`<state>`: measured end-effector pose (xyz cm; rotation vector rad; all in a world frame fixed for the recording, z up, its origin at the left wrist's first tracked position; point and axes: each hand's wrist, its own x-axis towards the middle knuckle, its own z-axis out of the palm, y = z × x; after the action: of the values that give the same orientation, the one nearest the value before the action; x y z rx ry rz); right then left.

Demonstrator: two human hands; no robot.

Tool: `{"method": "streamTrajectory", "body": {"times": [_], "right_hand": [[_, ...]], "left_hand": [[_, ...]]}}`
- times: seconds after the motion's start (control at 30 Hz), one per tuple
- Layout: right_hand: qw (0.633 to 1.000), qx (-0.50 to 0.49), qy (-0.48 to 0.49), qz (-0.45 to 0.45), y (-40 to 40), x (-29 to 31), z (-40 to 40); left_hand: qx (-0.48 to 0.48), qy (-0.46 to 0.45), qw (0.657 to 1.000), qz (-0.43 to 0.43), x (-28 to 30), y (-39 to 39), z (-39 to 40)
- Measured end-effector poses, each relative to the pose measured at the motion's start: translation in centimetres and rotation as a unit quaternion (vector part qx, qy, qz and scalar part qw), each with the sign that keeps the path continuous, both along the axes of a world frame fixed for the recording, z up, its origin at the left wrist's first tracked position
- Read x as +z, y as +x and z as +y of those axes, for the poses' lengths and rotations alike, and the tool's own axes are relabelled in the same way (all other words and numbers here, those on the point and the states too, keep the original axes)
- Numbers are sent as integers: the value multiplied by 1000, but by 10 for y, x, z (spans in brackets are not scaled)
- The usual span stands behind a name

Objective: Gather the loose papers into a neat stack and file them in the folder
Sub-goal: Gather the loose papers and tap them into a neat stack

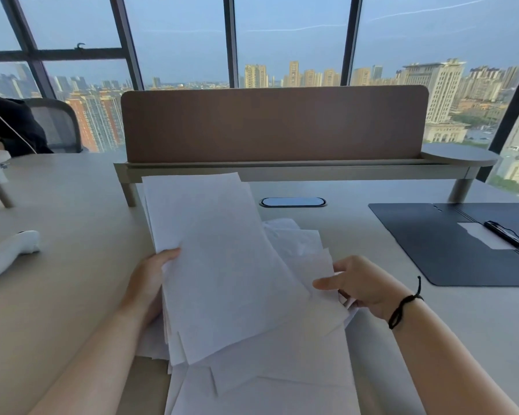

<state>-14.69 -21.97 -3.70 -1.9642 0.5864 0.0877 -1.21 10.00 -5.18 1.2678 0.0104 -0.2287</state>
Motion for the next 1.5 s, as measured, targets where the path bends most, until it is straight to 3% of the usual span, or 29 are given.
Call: {"method": "streamTrajectory", "body": {"times": [0.2, 0.3, 0.37, 0.53, 0.67, 0.8, 0.9, 1.0, 1.17, 1.3, 1.4, 1.5], "right_hand": [[995, 72, -63, 26, 1, -4, 0], [988, 26, -151, -30, -1, 1, -7], [985, -22, -148, -85, -2, 3, -16], [976, -87, 39, -194, -8, 2, -21], [955, -99, 199, -198, -13, 4, -12], [939, -77, 267, -201, -7, -1, 5], [950, -21, 249, -187, -8, -3, 16], [948, -40, 253, -191, -7, -2, 13], [974, -16, 161, -159, -11, 1, 8], [983, 43, 101, -148, -11, 2, 7], [991, 18, 9, -136, -5, -1, 3], [983, -42, 19, -175, -2, -6, -4]], "left_hand": [[-23, 91, 995, -40, 8, -10, 2], [-35, 118, 991, -53, 10, -11, 8], [-43, 130, 989, -61, 10, -10, 13], [-66, 110, 989, -73, 6, -8, 11], [-45, 69, 994, -66, 4, -8, 1], [0, 53, 997, -60, 5, -9, -7], [34, 45, 996, -74, 7, -8, -10], [68, 37, 993, -87, 9, -9, -11], [-11, 59, 997, -51, 4, -1, -3], [3, 109, 994, -25, 2, 5, 3], [15, 127, 990, -52, 0, 6, 3], [43, 128, 989, -67, -1, 12, 10]]}}
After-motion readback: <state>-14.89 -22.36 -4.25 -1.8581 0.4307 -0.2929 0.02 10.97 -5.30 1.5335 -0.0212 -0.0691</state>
